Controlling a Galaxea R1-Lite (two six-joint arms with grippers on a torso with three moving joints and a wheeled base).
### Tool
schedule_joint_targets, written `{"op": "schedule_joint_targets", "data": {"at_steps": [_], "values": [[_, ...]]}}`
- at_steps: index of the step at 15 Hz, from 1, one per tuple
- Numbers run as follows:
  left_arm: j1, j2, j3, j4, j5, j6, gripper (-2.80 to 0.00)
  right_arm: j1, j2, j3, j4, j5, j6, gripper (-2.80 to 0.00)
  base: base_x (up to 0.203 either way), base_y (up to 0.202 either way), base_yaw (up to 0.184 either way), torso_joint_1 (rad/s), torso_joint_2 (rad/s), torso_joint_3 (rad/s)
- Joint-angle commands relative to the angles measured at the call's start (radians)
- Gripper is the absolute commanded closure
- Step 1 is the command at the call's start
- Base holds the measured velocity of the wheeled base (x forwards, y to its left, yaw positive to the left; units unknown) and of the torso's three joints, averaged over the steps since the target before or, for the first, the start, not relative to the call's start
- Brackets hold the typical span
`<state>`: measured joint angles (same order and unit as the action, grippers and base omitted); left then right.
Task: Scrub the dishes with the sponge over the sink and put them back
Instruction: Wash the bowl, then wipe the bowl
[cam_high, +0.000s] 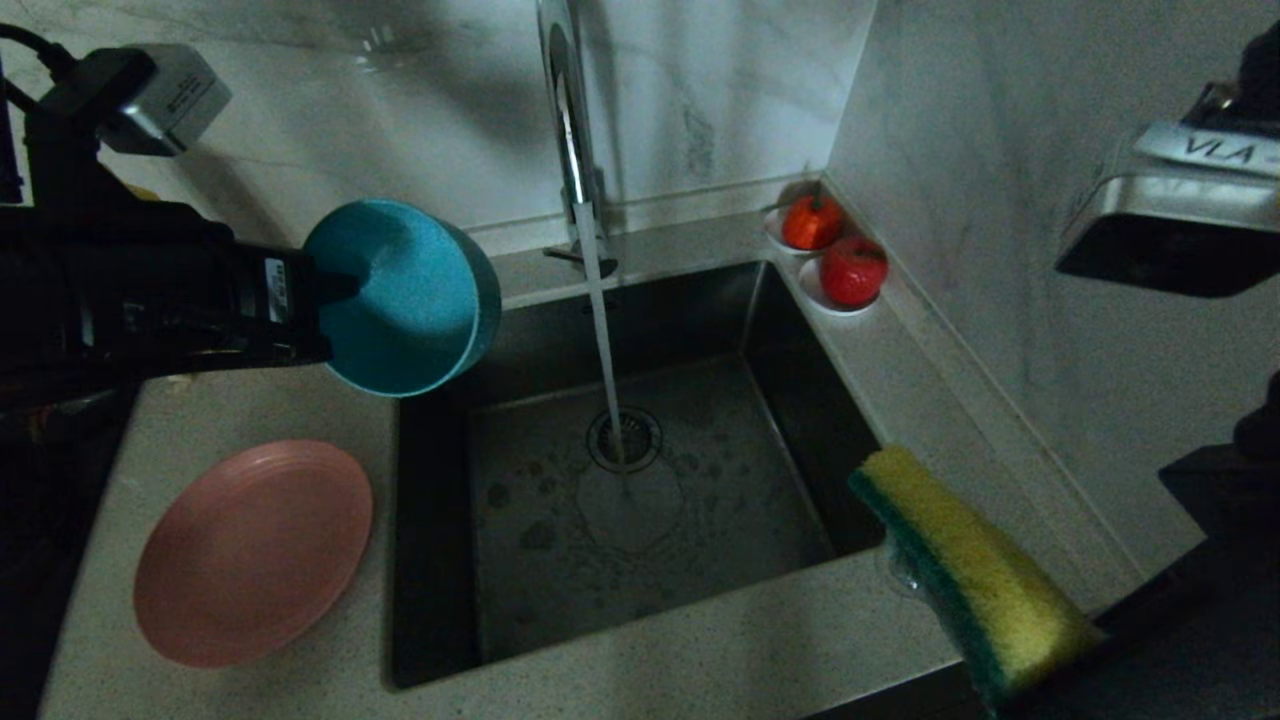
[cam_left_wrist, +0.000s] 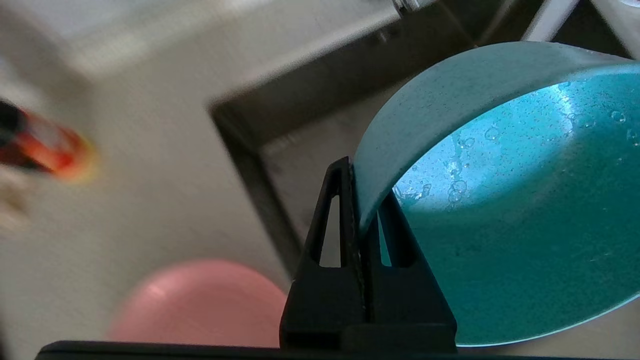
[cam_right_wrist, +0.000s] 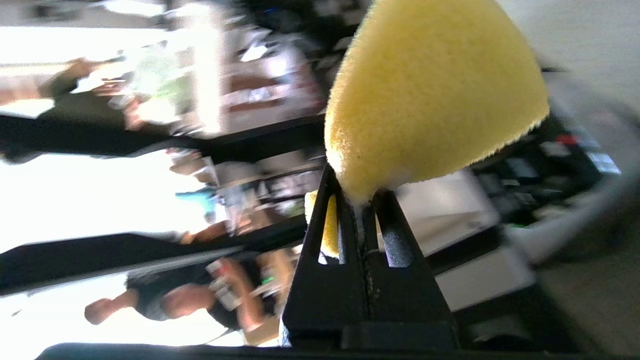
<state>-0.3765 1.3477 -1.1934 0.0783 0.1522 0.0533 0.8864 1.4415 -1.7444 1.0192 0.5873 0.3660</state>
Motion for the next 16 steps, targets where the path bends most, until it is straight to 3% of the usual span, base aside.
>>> {"op": "schedule_joint_targets", "data": {"at_steps": [1, 5, 7, 9, 16], "values": [[-0.038, -0.010, 0.020, -0.002, 0.024, -0.033, 0.00, 0.034, 0.041, -0.106, 0.040, 0.036, 0.034, 0.00, 0.000, 0.000, 0.000, 0.000, 0.00, 0.000], [-0.129, -0.041, 0.056, -0.006, 0.066, -0.054, 0.00, 0.121, 0.099, -0.184, 0.083, 0.040, 0.061, 0.00, 0.000, 0.000, 0.000, 0.000, 0.00, 0.000], [-0.179, -0.029, 0.096, -0.098, 0.132, -0.052, 0.00, 0.154, 0.135, -0.184, 0.080, 0.040, 0.063, 0.00, 0.000, 0.000, 0.000, 0.000, 0.00, 0.000], [-0.221, 0.006, 0.110, -0.169, 0.182, -0.054, 0.00, 0.160, 0.151, -0.187, 0.065, 0.037, 0.062, 0.00, 0.000, 0.000, 0.000, 0.000, 0.00, 0.000], [-0.290, 0.071, 0.087, -0.206, 0.299, -0.115, 0.00, 0.197, 0.181, -0.187, -0.011, 0.042, 0.063, 0.00, 0.000, 0.000, 0.000, 0.000, 0.00, 0.000]]}}
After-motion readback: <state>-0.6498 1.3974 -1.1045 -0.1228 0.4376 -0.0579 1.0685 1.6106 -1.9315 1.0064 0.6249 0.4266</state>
